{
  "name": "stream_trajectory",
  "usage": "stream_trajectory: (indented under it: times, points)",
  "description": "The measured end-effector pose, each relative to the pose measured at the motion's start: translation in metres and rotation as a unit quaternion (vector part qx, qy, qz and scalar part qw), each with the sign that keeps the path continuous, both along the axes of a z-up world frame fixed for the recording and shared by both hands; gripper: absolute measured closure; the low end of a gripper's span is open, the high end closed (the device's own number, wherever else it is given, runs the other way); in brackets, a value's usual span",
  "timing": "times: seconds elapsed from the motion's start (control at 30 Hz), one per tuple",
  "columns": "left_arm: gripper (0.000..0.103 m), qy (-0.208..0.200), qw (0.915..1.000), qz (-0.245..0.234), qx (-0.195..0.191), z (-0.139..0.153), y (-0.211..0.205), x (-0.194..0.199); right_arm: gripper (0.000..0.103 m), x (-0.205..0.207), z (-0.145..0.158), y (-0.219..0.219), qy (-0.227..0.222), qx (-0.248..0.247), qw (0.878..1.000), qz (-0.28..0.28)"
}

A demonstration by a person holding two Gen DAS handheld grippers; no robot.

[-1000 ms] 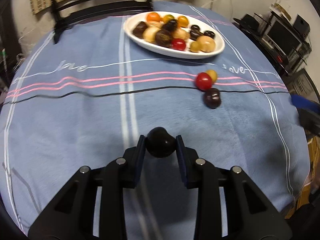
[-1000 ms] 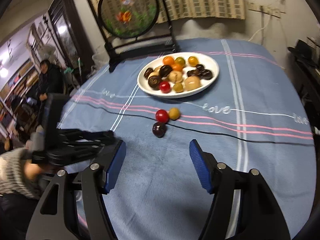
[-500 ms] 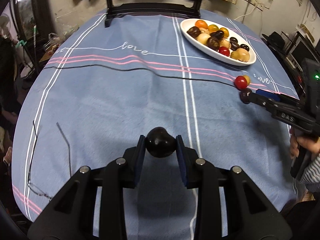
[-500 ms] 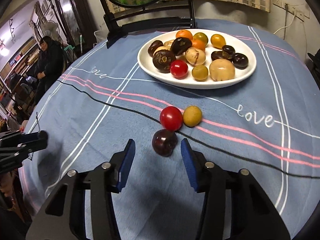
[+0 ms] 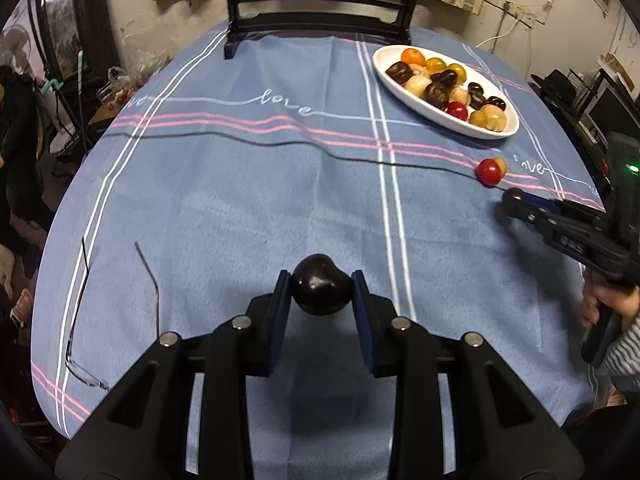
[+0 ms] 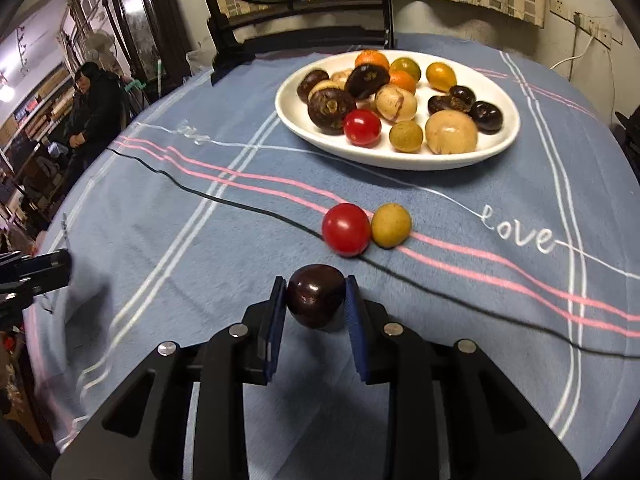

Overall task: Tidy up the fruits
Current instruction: 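Grasp a dark red fruit with the right tool while the left tool holds its fruit, then carry both dark fruits to the plate and open both tools to release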

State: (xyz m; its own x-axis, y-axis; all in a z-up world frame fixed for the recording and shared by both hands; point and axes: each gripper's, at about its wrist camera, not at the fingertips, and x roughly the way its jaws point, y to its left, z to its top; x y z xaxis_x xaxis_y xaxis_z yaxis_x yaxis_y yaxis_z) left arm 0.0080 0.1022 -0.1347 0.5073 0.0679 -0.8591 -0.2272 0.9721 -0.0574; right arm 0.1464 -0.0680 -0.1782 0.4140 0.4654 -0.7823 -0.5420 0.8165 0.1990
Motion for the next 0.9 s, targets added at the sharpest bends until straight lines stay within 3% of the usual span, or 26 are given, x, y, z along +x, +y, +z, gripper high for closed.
stream_trajectory:
  times: [0.53,0.9]
  points:
    - [0.072,-0.05,0.9957,-0.078,-0.006,0.034,-0.045,0.047,0.074,-0.066,0.086,-0.048,-0.077,0.046,0.996,-0.024]
    - [0.072,-0.057,0.9897,-0.132,0.003,0.045,-0.076,0.091,0.074,-0.054,0.099,-0.066,-0.092,0.057,0.993,-0.054]
